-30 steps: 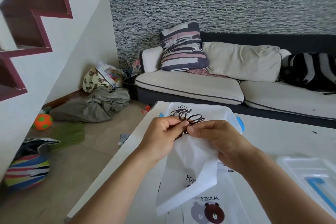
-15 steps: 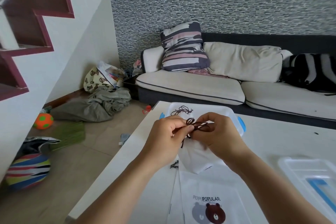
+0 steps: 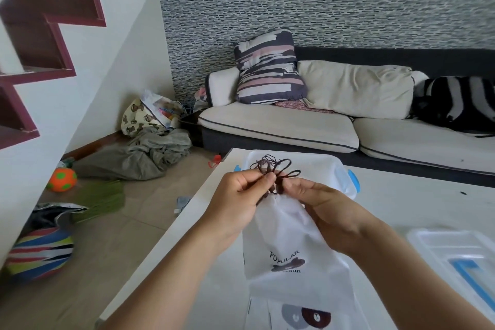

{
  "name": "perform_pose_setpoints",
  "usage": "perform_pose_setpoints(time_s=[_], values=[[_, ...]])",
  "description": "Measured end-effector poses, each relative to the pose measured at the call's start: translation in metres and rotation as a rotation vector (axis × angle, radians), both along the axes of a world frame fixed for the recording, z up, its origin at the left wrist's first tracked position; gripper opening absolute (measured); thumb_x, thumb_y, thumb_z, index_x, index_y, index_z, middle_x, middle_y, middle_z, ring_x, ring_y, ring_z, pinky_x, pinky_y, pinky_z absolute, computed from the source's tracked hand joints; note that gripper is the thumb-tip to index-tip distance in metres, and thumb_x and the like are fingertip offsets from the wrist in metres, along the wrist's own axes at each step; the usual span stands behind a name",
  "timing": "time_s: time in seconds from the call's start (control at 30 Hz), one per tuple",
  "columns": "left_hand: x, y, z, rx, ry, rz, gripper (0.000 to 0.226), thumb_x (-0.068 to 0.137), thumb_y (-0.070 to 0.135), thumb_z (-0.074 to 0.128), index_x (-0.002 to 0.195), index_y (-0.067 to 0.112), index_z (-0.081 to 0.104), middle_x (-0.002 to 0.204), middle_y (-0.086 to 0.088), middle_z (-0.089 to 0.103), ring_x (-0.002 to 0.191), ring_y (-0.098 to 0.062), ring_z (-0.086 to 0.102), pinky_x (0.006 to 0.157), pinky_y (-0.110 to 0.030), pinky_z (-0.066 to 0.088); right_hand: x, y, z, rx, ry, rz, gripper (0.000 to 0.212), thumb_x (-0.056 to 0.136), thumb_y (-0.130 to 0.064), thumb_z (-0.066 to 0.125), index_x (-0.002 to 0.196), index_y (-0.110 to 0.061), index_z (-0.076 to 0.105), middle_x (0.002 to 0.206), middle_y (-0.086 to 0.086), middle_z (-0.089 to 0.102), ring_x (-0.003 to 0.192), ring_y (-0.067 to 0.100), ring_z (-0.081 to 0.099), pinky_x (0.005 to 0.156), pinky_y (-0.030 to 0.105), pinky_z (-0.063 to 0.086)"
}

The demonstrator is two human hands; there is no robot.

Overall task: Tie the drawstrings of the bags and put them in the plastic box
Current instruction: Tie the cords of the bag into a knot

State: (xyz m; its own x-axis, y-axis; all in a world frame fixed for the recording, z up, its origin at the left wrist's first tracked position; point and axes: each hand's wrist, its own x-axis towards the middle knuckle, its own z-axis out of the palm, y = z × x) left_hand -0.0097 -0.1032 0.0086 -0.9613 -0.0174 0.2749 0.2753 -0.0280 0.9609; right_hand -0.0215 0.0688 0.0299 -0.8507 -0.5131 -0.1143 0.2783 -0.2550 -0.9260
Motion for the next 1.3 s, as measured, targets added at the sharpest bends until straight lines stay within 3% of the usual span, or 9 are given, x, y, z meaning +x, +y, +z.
perform_pose_setpoints(time_s=[0.07, 0.2, 0.3, 0.4, 0.47, 0.57, 0.87, 1.03, 1.3], values=[[0.0, 0.001, 0.001, 0.038, -0.036, 0.002, 0.03, 0.096, 0.024, 0.065, 0.069, 0.015, 0.073, 0.074, -0.006, 0.065, 0.075, -0.018, 0.058, 0.077, -0.033, 0.045, -0.001, 0.002, 0.001, 0.024, -0.01, -0.054, 0.028, 0.098, -0.016, 0.057, 0.116, 0.002, 0.068, 0.1, 0.009, 0.076, 0.084, 0.013, 0.074, 0.064, 0.019, 0.058], [0.004, 0.002, 0.003, 0.071, -0.122, 0.008, 0.038, 0.098, 0.018, 0.061, 0.062, 0.019, 0.072, 0.066, -0.006, 0.056, 0.062, -0.015, 0.05, 0.061, -0.023, 0.042, -0.007, 0.0, 0.0, 0.182, 0.084, -0.096, 0.021, 0.096, -0.015, 0.06, 0.103, 0.0, 0.073, 0.101, 0.022, 0.073, 0.092, 0.035, 0.07, 0.078, 0.037, 0.058], [0.004, 0.004, 0.001, 0.103, -0.179, -0.024, 0.027, 0.097, 0.019, 0.063, 0.075, 0.014, 0.077, 0.079, -0.01, 0.061, 0.076, -0.021, 0.054, 0.076, -0.029, 0.046, -0.01, 0.005, 0.004, 0.444, 0.255, -0.194, 0.017, 0.09, -0.014, 0.065, 0.074, -0.011, 0.071, 0.076, 0.016, 0.064, 0.07, 0.028, 0.058, 0.064, 0.033, 0.047], [0.004, 0.006, -0.002, 0.136, -0.241, -0.055, 0.027, 0.098, 0.017, 0.062, 0.077, 0.011, 0.078, 0.083, -0.01, 0.067, 0.079, -0.021, 0.061, 0.081, -0.032, 0.05, -0.009, 0.009, 0.005, 0.481, 0.404, -0.18, 0.004, 0.086, -0.011, 0.075, 0.087, -0.015, 0.074, 0.087, 0.006, 0.075, 0.079, 0.028, 0.068, 0.075, 0.035, 0.052], [0.004, 0.006, -0.001, 0.138, -0.269, -0.071, 0.027, 0.098, 0.016, 0.061, 0.078, 0.008, 0.077, 0.082, -0.009, 0.071, 0.074, -0.018, 0.066, 0.076, -0.027, 0.054, -0.008, 0.009, 0.004, 0.433, 0.502, -0.179, 0.026, 0.083, -0.007, 0.079, 0.105, -0.02, 0.075, 0.093, 0.004, 0.076, 0.086, 0.024, 0.073, 0.082, 0.029, 0.057], [0.004, 0.006, 0.001, 0.124, -0.285, -0.085, 0.033, 0.098, 0.016, 0.061, 0.068, 0.014, 0.074, 0.068, -0.001, 0.066, 0.06, -0.01, 0.061, 0.062, -0.02, 0.049, -0.008, 0.007, 0.006, 0.341, 0.599, -0.254, 0.017, 0.083, 0.002, 0.075, 0.098, -0.006, 0.077, 0.083, 0.004, 0.077, 0.074, 0.01, 0.072, 0.069, 0.015, 0.052], [0.006, 0.004, 0.003, 0.057, -0.229, -0.045, 0.02, 0.097, 0.024, 0.063, 0.091, 0.016, 0.08, 0.099, -0.013, 0.077, 0.094, -0.025, 0.071, 0.102, -0.045, 0.05, -0.002, 0.005, 0.01, 0.35, 0.614, -0.199, 0.009, 0.075, 0.004, 0.081, 0.081, 0.001, 0.074, 0.074, 0.013, 0.075, 0.06, 0.013, 0.063, 0.061, 0.02, 0.052], [0.004, -0.001, 0.001, 0.041, -0.208, -0.015, 0.021, 0.099, 0.023, 0.061, 0.097, 0.016, 0.08, 0.104, -0.016, 0.076, 0.103, -0.032, 0.07, 0.106, -0.054, 0.047, 0.003, 0.007, 0.015, 0.381, 0.61, -0.104, 0.012, 0.084, -0.003, 0.075, 0.095, -0.005, 0.08, 0.087, 0.007, 0.079, 0.075, 0.013, 0.07, 0.072, 0.019, 0.056], [0.006, -0.001, 0.002, 0.01, -0.169, -0.037, 0.022, 0.1, 0.02, 0.059, 0.097, 0.015, 0.08, 0.103, -0.012, 0.077, 0.106, -0.03, 0.07, 0.106, -0.05, 0.048, 0.002, -0.004, 0.008, 0.382, 0.564, -0.262, 0.008, 0.075, 0.001, 0.082, 0.077, -0.005, 0.077, 0.064, 0.005, 0.072, 0.052, 0.008, 0.058, 0.055, 0.018, 0.048]])
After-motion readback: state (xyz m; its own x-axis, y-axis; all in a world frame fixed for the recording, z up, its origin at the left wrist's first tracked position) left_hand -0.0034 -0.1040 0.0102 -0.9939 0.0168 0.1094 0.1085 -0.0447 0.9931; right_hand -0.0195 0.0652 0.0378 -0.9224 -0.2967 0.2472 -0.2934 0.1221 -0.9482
